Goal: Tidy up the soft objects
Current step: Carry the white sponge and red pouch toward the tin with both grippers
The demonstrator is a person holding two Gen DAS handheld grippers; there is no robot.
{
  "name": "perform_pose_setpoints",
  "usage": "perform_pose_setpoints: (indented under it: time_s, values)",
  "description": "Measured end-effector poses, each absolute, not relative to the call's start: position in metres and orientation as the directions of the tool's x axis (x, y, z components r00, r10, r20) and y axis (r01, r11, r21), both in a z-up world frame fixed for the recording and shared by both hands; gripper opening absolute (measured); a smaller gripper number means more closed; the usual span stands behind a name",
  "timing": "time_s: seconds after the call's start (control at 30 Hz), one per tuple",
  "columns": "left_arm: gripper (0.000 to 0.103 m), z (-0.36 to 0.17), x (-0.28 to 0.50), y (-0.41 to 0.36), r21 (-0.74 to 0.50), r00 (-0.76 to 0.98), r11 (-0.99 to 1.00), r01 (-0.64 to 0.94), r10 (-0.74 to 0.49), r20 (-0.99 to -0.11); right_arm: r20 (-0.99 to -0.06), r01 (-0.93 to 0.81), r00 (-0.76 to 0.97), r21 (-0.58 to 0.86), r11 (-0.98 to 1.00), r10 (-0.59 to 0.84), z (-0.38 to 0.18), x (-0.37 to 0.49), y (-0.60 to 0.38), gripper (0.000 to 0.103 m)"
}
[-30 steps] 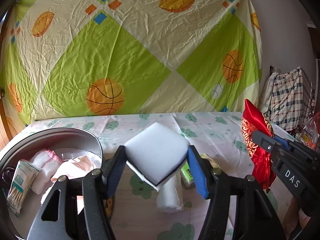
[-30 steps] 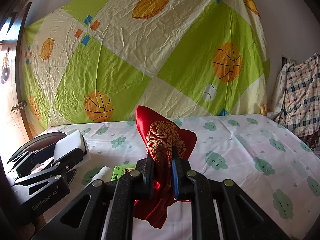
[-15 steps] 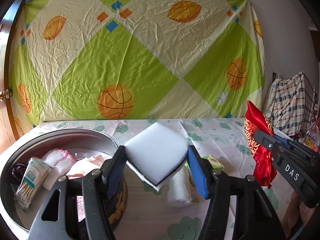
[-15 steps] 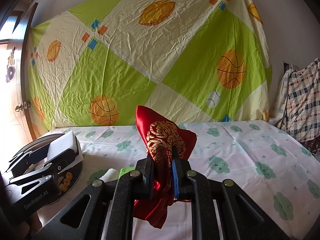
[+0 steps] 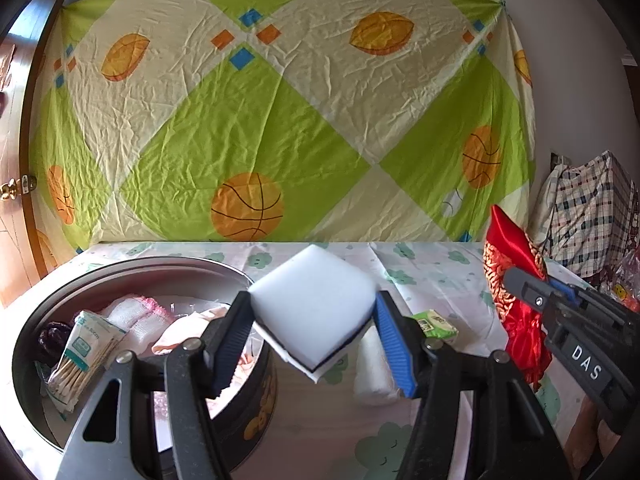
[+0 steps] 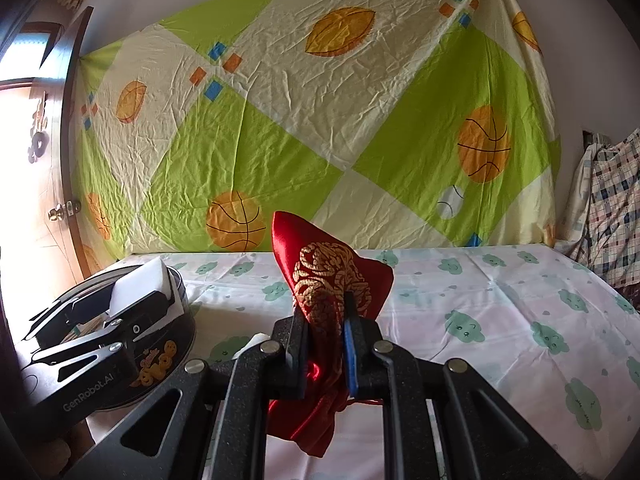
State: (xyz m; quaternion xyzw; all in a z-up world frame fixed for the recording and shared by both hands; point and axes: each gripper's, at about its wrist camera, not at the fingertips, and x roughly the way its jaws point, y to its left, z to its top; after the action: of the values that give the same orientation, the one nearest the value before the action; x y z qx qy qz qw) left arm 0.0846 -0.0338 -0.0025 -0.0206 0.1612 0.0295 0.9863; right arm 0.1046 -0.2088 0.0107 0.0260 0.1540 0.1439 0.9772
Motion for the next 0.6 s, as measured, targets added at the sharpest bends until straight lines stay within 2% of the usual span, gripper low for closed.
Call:
perform_pose_setpoints:
  time_s: [0.6]
  values:
    - [0.061, -0.001, 0.073, -0.015, -0.066, 0.946, 0.994, -0.088, 0.063, -0.317, -0.282, -0.316, 0.900, 0.108, 0.943, 0.334, 0.011, 0.097, -0.192, 0.015]
